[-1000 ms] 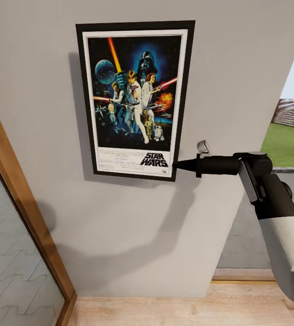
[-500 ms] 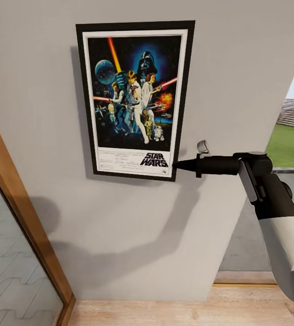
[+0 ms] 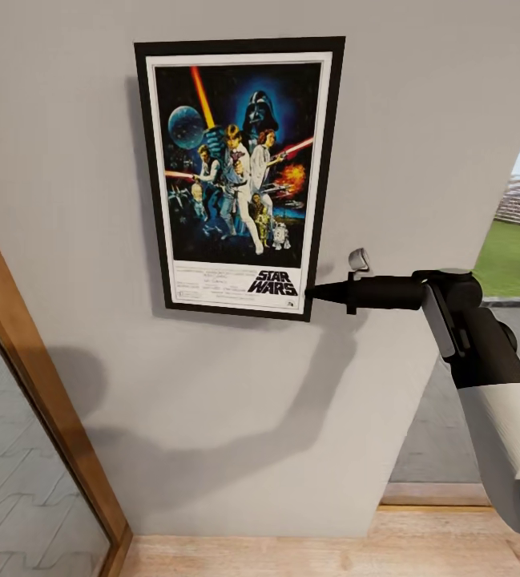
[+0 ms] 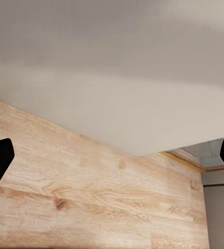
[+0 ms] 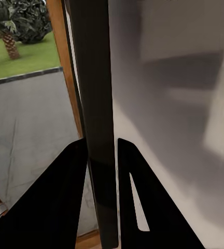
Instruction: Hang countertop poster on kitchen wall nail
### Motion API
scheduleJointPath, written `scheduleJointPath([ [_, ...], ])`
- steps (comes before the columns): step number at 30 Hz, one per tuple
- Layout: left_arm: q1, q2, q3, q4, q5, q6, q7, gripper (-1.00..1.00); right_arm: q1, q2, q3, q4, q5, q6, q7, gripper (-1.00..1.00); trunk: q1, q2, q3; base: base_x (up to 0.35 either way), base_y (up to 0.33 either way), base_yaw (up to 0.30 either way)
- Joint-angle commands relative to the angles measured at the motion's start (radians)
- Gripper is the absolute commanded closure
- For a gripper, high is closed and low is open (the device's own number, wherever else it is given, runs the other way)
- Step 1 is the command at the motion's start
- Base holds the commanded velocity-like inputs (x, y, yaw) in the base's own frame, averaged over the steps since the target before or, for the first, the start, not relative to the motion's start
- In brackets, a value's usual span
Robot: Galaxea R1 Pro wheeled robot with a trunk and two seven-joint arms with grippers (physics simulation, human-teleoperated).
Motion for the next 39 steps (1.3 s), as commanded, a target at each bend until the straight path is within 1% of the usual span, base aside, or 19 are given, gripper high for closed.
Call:
scheduleJointPath([
  [1, -0.001, 0.0, 0.008, 0.001, -0.008, -0.006, -0.003, -1.0, -0.001, -0.001, 0.002, 0.0, -0.007, 0.009, 0.0, 1.0, 0.001, -0.002, -0.002, 0.137, 0.0, 0.0],
  [25, -0.002, 0.0, 0.008, 0.001, -0.008, -0.007, -0.003, -1.0, -0.001, 0.0, 0.002, 0.0, -0.007, 0.009, 0.0, 1.0, 0.001, -0.002, -0.002, 0.018, 0.0, 0.0],
  [31, -0.001, 0.0, 0.008, 0.001, -0.008, -0.007, -0.003, -1.0, -0.001, 0.0, 0.002, 0.001, -0.007, 0.009, 0.0, 1.0, 0.001, -0.002, -0.002, 0.128, 0.0, 0.0],
  [39, -0.001, 0.0, 0.008, 0.001, -0.008, -0.007, -0.003, -1.0, -0.001, -0.001, 0.002, 0.0, -0.007, 0.009, 0.0, 1.0, 0.001, -0.002, -0.002, 0.011, 0.0, 0.0],
])
